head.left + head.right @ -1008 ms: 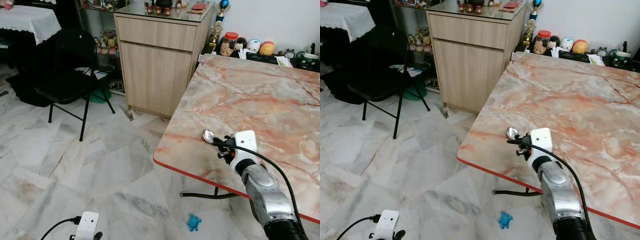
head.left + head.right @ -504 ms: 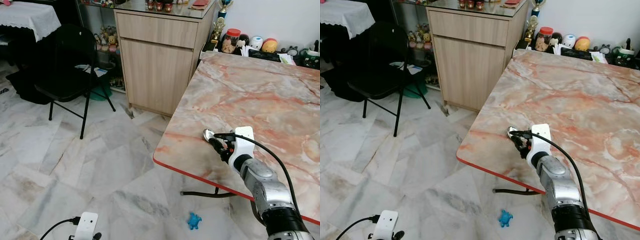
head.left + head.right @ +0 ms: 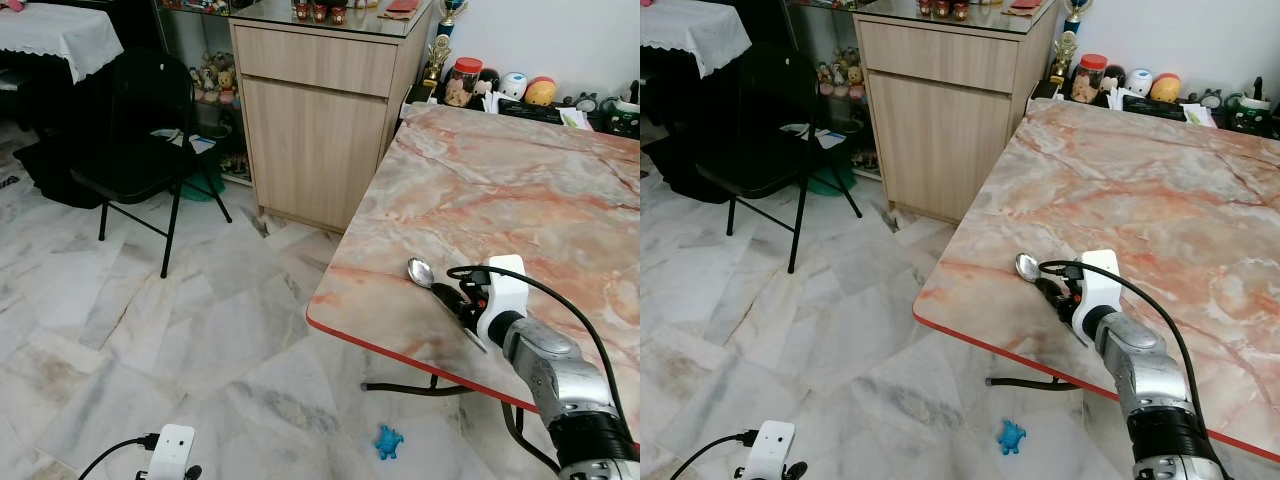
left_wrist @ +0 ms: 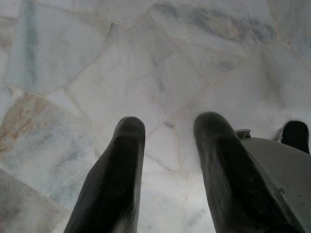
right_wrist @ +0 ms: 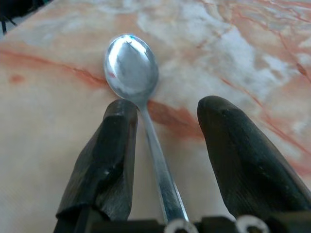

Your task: Setting the table

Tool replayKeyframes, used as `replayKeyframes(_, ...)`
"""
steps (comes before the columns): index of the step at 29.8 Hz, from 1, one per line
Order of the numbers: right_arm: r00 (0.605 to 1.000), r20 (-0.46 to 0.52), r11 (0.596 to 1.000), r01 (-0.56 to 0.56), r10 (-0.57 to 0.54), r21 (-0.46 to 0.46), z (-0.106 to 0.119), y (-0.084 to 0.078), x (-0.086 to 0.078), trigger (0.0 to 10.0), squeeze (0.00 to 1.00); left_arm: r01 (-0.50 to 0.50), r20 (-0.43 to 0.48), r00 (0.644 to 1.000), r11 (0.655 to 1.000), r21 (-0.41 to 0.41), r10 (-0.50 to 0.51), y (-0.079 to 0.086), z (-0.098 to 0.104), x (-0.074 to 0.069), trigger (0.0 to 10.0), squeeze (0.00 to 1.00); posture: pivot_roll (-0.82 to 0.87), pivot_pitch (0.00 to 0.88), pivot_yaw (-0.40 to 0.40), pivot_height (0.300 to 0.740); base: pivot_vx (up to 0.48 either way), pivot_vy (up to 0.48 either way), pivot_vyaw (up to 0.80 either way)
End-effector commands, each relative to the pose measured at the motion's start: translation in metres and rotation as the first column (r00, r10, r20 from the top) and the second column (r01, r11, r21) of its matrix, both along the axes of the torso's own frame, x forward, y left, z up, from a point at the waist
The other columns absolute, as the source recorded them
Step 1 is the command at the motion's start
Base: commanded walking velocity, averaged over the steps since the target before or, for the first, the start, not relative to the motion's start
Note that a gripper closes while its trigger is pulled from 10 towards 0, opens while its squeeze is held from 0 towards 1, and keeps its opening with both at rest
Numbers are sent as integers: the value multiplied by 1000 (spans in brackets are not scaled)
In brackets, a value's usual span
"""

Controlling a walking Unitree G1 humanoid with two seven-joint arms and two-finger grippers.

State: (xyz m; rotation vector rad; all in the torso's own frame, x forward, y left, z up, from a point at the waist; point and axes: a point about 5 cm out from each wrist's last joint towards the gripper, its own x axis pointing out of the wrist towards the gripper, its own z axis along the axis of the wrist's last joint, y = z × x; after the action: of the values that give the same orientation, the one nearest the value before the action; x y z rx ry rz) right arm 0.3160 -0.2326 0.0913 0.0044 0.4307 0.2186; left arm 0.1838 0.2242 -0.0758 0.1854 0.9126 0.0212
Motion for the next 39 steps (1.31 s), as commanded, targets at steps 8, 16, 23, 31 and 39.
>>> replayKeyframes(8, 999, 6, 998, -53, 53, -17, 0, 2, -3, 10000, 0, 4, -21, 1000, 1000, 2, -4, -1, -2, -4, 10000, 0, 123, 39, -16, 740, 0, 0, 0)
replayKeyframes(16, 998, 7, 997, -68, 68, -30, -2, 3, -4, 10000, 0, 5, -21, 1000, 1000, 3, -5, 1, -2, -5, 10000, 0, 121, 31, -18, 740, 0, 0, 0)
replayKeyframes(23, 997, 5, 996, -81, 82, -48, -4, 1, -4, 10000, 0, 7, -22, 1000, 1000, 2, -7, 0, -3, -5, 10000, 0, 120, 31, -19, 740, 0, 0, 0)
replayKeyframes(31, 996, -7, 994, -84, 84, -67, -7, 0, -1, 10000, 0, 3, -21, 1000, 1000, 0, -3, -1, -3, -5, 10000, 0, 123, 38, -20, 740, 0, 0, 0)
replayKeyframes(39, 996, -12, 994, -90, 89, -56, -11, 4, 1, 10000, 0, 1, -21, 1000, 1000, 1, -1, -1, -3, -5, 10000, 0, 129, 41, -21, 740, 0, 0, 0)
